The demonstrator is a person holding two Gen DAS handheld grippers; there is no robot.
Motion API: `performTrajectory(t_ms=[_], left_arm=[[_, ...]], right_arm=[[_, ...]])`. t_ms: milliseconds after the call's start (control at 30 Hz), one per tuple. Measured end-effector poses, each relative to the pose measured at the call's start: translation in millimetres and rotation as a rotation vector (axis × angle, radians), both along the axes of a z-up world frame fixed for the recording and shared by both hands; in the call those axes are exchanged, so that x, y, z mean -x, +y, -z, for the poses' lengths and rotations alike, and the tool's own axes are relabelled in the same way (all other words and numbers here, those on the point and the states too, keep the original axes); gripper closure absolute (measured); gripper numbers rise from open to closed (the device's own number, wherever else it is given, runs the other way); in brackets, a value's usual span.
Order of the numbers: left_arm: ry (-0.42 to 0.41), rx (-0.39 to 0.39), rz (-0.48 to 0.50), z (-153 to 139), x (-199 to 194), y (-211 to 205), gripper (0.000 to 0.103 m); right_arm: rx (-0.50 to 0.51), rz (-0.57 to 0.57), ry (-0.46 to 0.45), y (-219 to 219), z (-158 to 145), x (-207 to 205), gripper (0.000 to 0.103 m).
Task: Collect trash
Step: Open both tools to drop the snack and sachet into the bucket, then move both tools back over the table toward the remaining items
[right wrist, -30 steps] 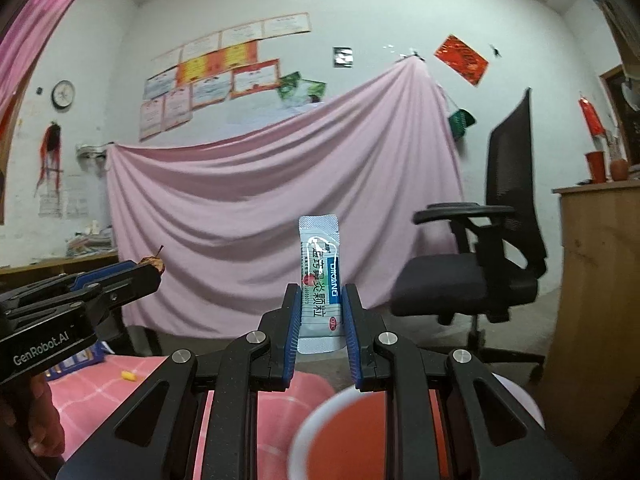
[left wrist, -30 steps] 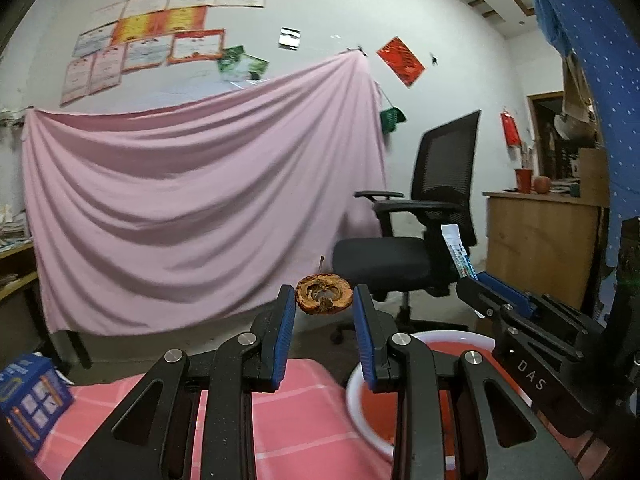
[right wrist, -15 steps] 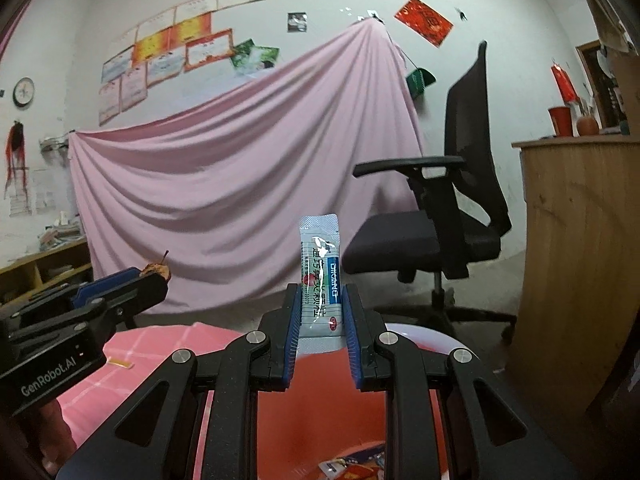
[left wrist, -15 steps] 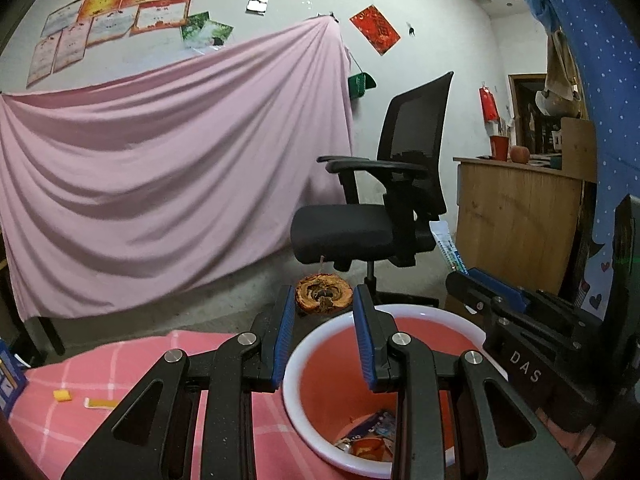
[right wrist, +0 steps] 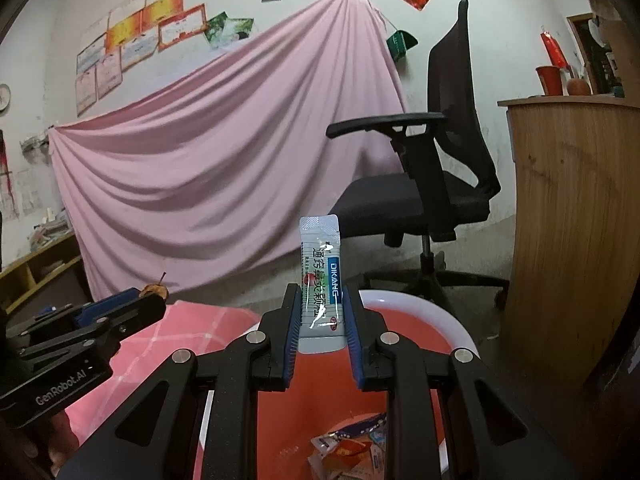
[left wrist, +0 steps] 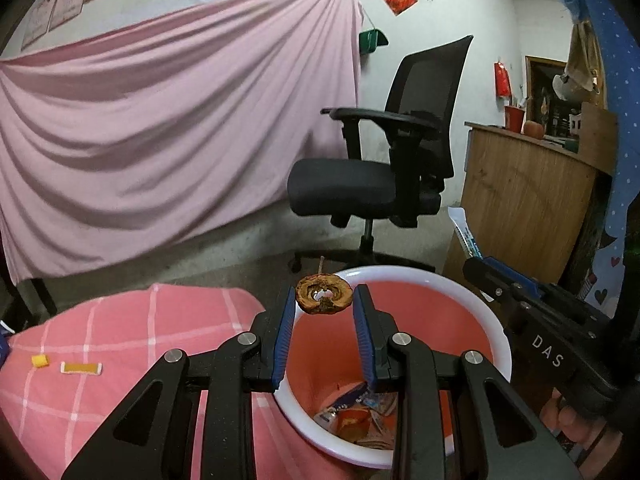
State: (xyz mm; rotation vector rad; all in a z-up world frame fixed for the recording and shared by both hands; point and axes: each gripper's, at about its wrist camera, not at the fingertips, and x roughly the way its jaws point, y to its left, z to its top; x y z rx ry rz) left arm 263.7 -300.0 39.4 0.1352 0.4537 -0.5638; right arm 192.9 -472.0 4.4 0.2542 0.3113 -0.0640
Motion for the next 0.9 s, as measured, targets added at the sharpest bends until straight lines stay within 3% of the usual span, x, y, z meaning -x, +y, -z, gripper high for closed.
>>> performTrajectory(t_ms=[267,400,500,733,900], left_arm=[[0.069,-0.015,-0.006,6,-8,2,0.077],[0.111,-0.003,-0.02,8,-14,9,0.068],[0.127,0.01,-0.03,8,-15,18,0.068],[0.128,0.032,-0.052,2,-16,36,0.064],[0.099,0.053,-0.082,-6,-11,56,0.063]], right_arm=[[0.0,-0.01,0.08,0,6,-12,0.083],[0.001,-0.018,0.112,2,10,-17,0.08],[0.003,-0.02,0.114,3,9,-17,0.075],[0.003,-0.024,0.106,9,4,-21,0.073],[0.001,-0.029,0.067,19,-7,-22,0.055]])
